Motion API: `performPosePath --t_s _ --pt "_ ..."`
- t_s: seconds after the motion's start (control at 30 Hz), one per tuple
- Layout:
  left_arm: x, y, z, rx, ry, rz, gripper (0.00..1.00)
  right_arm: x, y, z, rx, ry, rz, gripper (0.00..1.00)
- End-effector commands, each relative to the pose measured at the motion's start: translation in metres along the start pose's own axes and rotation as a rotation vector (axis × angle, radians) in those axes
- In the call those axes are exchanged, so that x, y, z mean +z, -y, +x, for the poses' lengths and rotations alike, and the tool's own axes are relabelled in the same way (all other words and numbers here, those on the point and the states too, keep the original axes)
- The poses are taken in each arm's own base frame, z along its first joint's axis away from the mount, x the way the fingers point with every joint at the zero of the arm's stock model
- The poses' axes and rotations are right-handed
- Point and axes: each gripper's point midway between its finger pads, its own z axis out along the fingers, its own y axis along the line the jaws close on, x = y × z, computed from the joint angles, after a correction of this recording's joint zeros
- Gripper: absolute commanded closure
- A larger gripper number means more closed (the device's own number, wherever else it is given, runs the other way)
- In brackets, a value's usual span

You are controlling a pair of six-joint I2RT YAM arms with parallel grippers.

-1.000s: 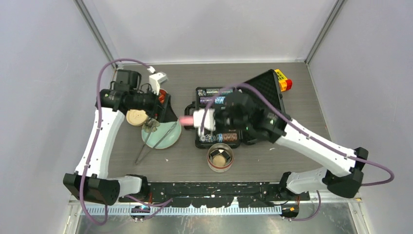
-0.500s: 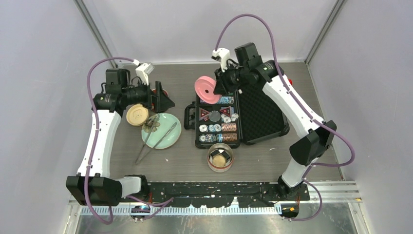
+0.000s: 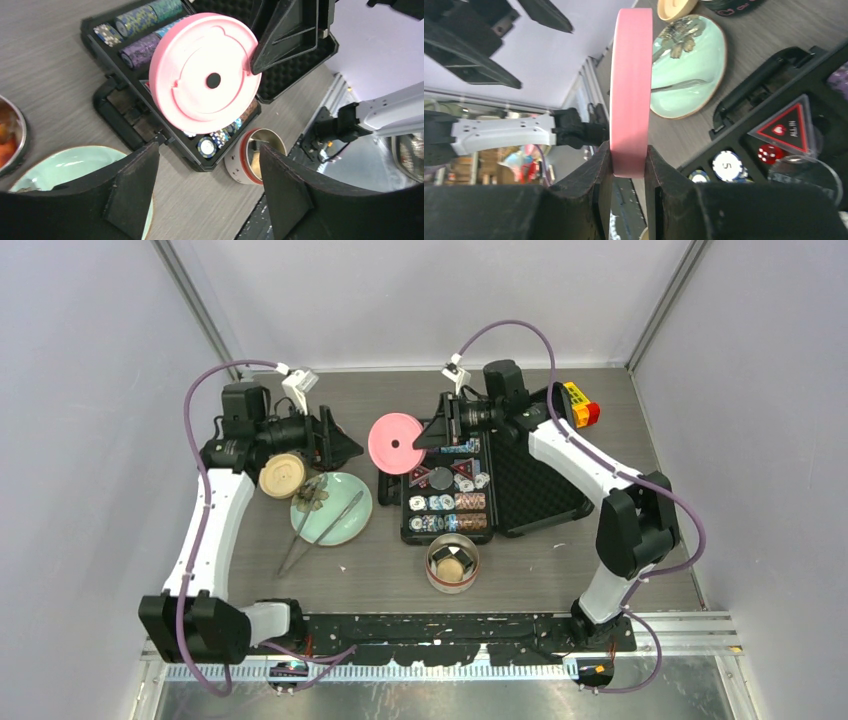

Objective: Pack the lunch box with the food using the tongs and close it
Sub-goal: Close the box lid on the packing box.

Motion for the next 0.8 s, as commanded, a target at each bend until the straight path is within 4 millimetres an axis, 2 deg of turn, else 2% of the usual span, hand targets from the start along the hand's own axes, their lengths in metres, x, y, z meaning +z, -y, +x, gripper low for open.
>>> performPosePath --t_s 0.0,0.2,0.47,0.6,0.77 --pt "0.007 0.008 -0.01 -0.048 0.01 0.089 0.28 -0.015 -0.058 -0.035 -0.037 0.149 -0.205 0.97" --pt "0.013 0.0 -0.007 -0.117 0.016 0.073 0.37 -0.018 -0.066 -0.034 -0.001 0.204 -0.263 0.97" --pt "0.023 -0.008 0.001 -0.213 -0.007 0.082 0.44 -0.02 -0.073 -0.027 0.006 0.205 -0.284 0.97" --pt "0.025 -0.001 -0.001 -0.239 0.003 0.134 0.47 -0.018 -0.077 -0.022 0.005 0.191 -0.291 0.97" --pt "0.024 0.007 -0.005 -0.255 0.017 0.188 0.57 -0.013 -0.079 -0.019 0.008 0.177 -0.293 0.97"
